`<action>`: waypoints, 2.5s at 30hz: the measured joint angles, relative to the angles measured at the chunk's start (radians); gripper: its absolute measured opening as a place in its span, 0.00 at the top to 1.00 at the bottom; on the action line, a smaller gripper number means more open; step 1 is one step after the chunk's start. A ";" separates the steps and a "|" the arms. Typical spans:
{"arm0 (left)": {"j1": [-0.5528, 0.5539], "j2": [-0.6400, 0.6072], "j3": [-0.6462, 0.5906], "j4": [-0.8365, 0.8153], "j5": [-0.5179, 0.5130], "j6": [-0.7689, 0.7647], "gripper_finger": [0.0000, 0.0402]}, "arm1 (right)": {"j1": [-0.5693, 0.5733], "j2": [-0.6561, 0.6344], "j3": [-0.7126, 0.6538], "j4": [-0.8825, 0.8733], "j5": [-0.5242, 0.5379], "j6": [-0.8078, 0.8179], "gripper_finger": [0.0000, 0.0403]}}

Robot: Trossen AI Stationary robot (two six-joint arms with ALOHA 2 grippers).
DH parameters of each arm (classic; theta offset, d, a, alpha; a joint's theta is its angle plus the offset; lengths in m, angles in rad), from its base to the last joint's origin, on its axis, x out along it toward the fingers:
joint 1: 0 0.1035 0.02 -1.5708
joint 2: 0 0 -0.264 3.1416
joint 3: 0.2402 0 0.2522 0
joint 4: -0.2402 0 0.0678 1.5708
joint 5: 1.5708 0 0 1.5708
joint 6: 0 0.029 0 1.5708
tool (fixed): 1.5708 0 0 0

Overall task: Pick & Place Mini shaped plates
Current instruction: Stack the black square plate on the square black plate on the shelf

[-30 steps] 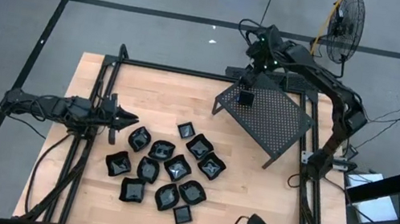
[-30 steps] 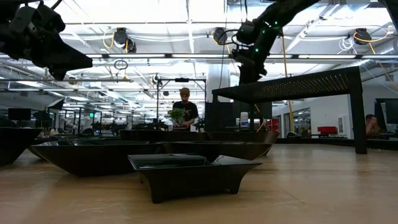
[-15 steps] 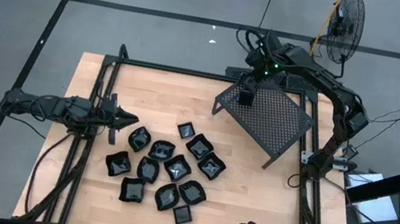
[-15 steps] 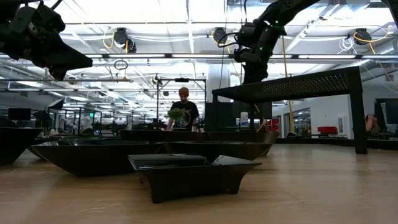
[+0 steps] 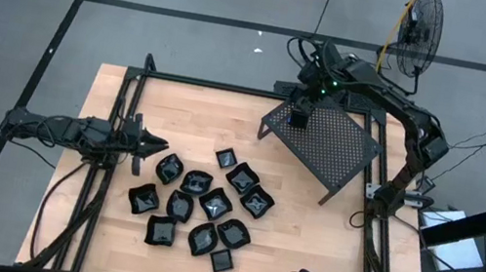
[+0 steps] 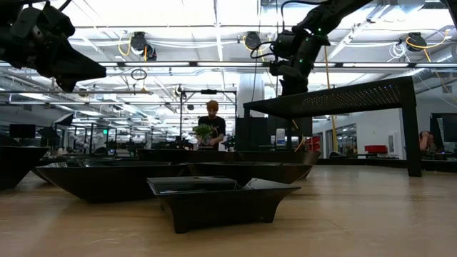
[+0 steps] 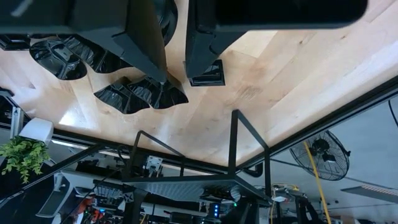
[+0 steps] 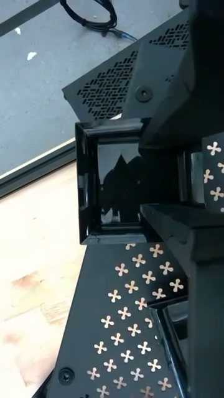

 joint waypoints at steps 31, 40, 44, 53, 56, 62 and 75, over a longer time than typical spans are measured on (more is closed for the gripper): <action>0.000 0.000 0.000 0.000 0.000 0.000 0.91 | -0.002 -0.059 -0.076 0.112 0.001 0.031 0.70; 0.000 0.000 0.000 0.000 0.000 0.000 0.91 | -0.009 -0.061 -0.110 0.127 0.000 0.012 0.76; 0.000 0.000 0.000 0.000 0.000 0.000 0.91 | -0.009 -0.061 -0.111 0.129 0.001 0.010 0.83; 0.000 0.000 0.000 0.000 0.000 0.000 0.91 | -0.009 -0.061 -0.112 0.137 0.003 -0.024 0.99; 0.000 0.000 0.000 0.000 0.000 0.000 0.91 | -0.008 -0.061 -0.112 0.140 0.003 -0.024 0.99; 0.000 0.000 0.000 0.000 0.000 0.000 0.91 | 0.002 -0.099 -0.115 0.144 0.043 -0.023 1.00; 0.000 0.000 0.000 0.000 0.000 0.000 0.91 | 0.060 -0.303 -0.113 0.136 0.072 0.108 0.96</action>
